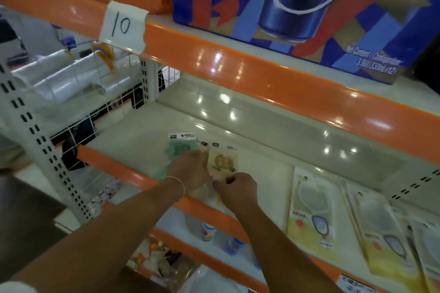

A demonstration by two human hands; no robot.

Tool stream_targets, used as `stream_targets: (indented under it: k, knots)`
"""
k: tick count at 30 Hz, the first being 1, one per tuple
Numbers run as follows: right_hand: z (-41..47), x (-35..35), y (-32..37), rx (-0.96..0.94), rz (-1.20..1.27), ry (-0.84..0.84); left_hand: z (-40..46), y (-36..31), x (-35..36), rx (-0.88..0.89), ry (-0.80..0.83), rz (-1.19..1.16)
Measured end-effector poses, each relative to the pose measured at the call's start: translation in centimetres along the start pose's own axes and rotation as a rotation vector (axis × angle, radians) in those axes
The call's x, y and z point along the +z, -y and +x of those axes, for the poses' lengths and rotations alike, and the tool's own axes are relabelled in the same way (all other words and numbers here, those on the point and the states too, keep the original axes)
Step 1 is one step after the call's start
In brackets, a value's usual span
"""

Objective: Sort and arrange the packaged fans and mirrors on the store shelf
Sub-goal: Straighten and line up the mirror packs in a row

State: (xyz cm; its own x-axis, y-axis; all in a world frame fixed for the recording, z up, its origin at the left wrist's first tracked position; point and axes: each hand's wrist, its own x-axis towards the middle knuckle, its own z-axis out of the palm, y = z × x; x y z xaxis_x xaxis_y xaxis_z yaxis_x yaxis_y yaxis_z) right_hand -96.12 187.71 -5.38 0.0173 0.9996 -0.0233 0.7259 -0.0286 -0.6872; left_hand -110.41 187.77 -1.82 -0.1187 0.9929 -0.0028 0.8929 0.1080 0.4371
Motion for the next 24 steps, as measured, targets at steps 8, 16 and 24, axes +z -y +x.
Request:
stream_targets:
  k: [8,16,24]
  knots:
    - [0.8,3.7,3.6,-0.010,0.000,0.062,0.4,3.3,-0.9,-0.111,0.035,-0.044]
    - [0.5,4.0,3.4,-0.010,-0.018,0.066,0.5,3.5,-0.5,-0.086,-0.094,-0.021]
    - [-0.5,-2.2,-1.1,0.098,0.046,-0.028,1.7,-2.1,1.7,0.108,-0.087,0.074]
